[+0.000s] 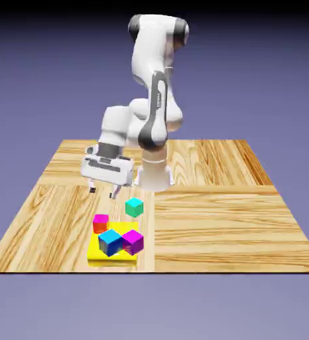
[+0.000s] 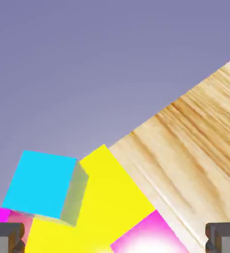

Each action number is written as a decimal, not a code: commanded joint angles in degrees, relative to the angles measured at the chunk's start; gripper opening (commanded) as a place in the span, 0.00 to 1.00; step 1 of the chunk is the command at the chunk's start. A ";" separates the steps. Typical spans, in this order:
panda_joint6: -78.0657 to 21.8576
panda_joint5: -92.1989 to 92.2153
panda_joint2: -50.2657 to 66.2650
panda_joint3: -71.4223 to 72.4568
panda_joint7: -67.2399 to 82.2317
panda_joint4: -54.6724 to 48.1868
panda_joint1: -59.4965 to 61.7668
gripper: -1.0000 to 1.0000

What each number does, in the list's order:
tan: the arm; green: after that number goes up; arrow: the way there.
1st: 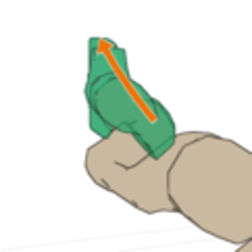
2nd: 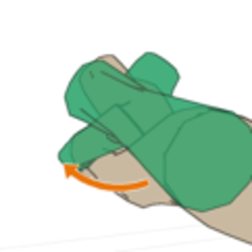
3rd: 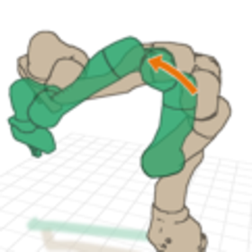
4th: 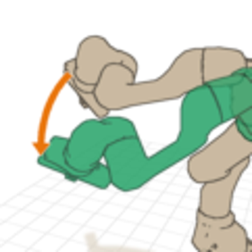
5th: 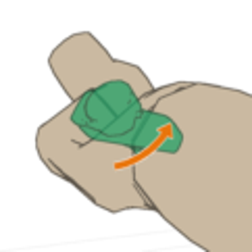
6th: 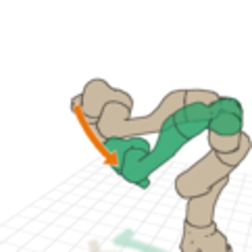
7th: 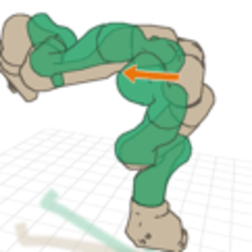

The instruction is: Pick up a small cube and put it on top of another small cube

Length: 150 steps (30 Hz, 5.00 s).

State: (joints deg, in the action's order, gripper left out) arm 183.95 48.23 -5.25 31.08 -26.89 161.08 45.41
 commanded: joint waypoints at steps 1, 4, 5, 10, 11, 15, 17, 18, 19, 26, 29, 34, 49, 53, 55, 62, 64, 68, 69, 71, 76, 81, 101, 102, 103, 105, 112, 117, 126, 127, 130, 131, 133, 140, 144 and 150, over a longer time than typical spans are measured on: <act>0.45 2.17 1.24 1.40 0.70 0.00 2.10 0.50; 1.79 8.69 4.94 5.60 2.81 0.01 8.33 0.50; 2.24 10.86 6.17 7.00 3.51 0.02 10.40 0.50; 4.48 21.72 12.35 14.00 7.01 0.03 20.79 0.50; 4.93 23.89 13.58 15.40 7.71 0.04 22.86 0.50; 6.72 32.58 18.52 20.99 10.52 0.05 31.17 0.50; 7.61 36.92 20.99 23.79 11.92 0.06 35.32 0.50; 8.06 39.10 22.22 25.19 12.62 0.06 37.40 0.50; 8.51 41.27 23.45 26.59 13.32 0.06 39.47 0.50; 11.64 56.47 32.10 36.39 18.23 0.09 54.01 0.50; 12.99 62.99 35.80 40.58 20.34 0.10 60.24 0.50; 15.23 73.84 41.97 47.58 23.84 0.11 70.62 0.50; 6.91 82.44 43.36 40.68 23.25 -0.84 64.71 0.50; 1.60 81.15 40.88 33.63 21.15 -1.33 56.41 0.50; -0.26 80.70 40.01 31.16 20.42 -1.50 53.50 0.50; 6.37 82.31 43.11 39.97 23.04 -0.89 63.87 0.00; 9.03 82.96 44.35 43.50 24.09 -0.65 68.02 0.00; 14.34 84.25 46.83 50.55 26.19 -0.16 76.32 0.00; 15.67 84.57 47.45 52.31 26.72 -0.04 78.40 0.00; 17.53 85.02 48.32 54.78 27.45 0.13 81.30 0.00; 8.68 83.15 44.89 58.09 22.06 -6.49 73.00 0.00; -0.58 75.05 41.80 55.84 18.59 -12.52 62.62 0.00; -31.95 29.75 32.83 31.55 13.12 -30.34 22.52 0.00; -33.37 27.26 32.46 30.04 13.03 -31.08 20.58 0.00; -34.78 24.77 32.09 28.53 12.93 -31.82 18.65 0.00; -37.62 19.79 31.35 25.51 12.75 -33.30 14.77 0.00; -47.55 2.34 28.77 14.93 12.11 -38.49 1.22 0.00; -54.35 -10.12 27.05 7.21 11.85 -41.97 -8.20 0.00; -63.26 -32.54 25.29 -8.59 13.66 -45.64 -22.24 0.00; -64.25 -35.03 25.09 -10.35 13.86 -46.04 -23.80 0.00; -67.22 -42.51 24.51 -15.61 14.46 -47.27 -28.48 0.00; -68.21 -45.00 24.31 -17.37 14.66 -47.67 -30.04 0.00; -70.19 -49.98 23.92 -20.88 15.06 -48.49 -33.16 0.00; -74.99 -66.55 23.35 -33.57 17.62 -49.81 -41.95 0.00; -69.57 -68.55 25.72 -35.36 17.50 -46.46 -41.17 0.00; -70.53 -68.38 25.31 -35.26 17.66 -47.01 -41.31 1.00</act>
